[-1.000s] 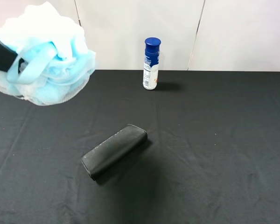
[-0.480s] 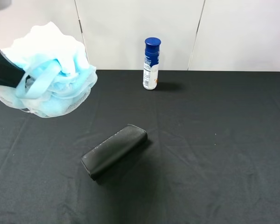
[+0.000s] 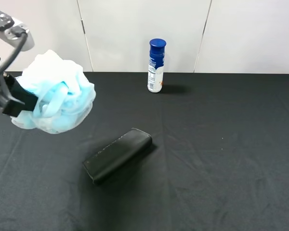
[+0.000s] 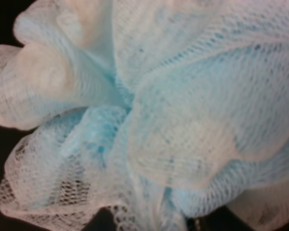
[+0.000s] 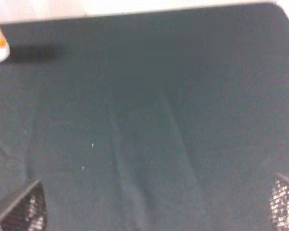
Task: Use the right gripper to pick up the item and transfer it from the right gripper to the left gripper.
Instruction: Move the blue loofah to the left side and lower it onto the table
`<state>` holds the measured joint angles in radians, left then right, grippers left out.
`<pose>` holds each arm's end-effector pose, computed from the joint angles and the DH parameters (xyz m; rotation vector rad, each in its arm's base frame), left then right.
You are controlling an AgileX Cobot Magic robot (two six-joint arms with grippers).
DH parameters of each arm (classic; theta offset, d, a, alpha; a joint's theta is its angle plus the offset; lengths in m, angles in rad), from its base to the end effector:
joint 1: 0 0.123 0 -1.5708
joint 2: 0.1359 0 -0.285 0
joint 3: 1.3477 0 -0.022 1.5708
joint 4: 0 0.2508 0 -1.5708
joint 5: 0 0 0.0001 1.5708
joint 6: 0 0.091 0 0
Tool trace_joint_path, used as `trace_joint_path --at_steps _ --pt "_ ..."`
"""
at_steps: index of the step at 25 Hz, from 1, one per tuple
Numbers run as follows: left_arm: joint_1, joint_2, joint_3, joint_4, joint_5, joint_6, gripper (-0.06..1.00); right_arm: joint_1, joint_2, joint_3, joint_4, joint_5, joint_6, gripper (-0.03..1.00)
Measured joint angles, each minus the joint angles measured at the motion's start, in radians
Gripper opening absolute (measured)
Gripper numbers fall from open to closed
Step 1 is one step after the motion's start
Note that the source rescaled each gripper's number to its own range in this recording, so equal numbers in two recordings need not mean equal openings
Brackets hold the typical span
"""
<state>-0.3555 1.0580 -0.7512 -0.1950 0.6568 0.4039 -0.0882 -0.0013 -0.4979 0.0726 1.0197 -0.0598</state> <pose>0.1866 -0.0808 0.2859 0.7763 2.3122 -0.1923 -0.0028 0.0059 0.2802 0.0269 2.0019 -0.0086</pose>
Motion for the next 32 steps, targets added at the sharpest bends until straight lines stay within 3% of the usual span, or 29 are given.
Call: trace_joint_path --at_steps 6,14,23,32 --pt "0.0 0.171 -0.017 0.082 -0.029 -0.097 0.0 0.0 -0.004 0.0 0.0 -0.001 0.0 1.0" --pt "0.003 0.43 -0.199 0.111 -0.063 -0.106 0.0 0.0 -0.004 0.0 0.0 -0.001 0.0 1.0" --pt "0.141 0.669 -0.355 0.126 -0.075 -0.125 0.0 0.0 -0.005 0.0 0.0 -0.001 0.0 1.0" --pt "0.151 0.792 -0.358 0.126 -0.139 -0.126 0.01 0.0 -0.005 0.0 0.001 -0.001 0.0 1.0"
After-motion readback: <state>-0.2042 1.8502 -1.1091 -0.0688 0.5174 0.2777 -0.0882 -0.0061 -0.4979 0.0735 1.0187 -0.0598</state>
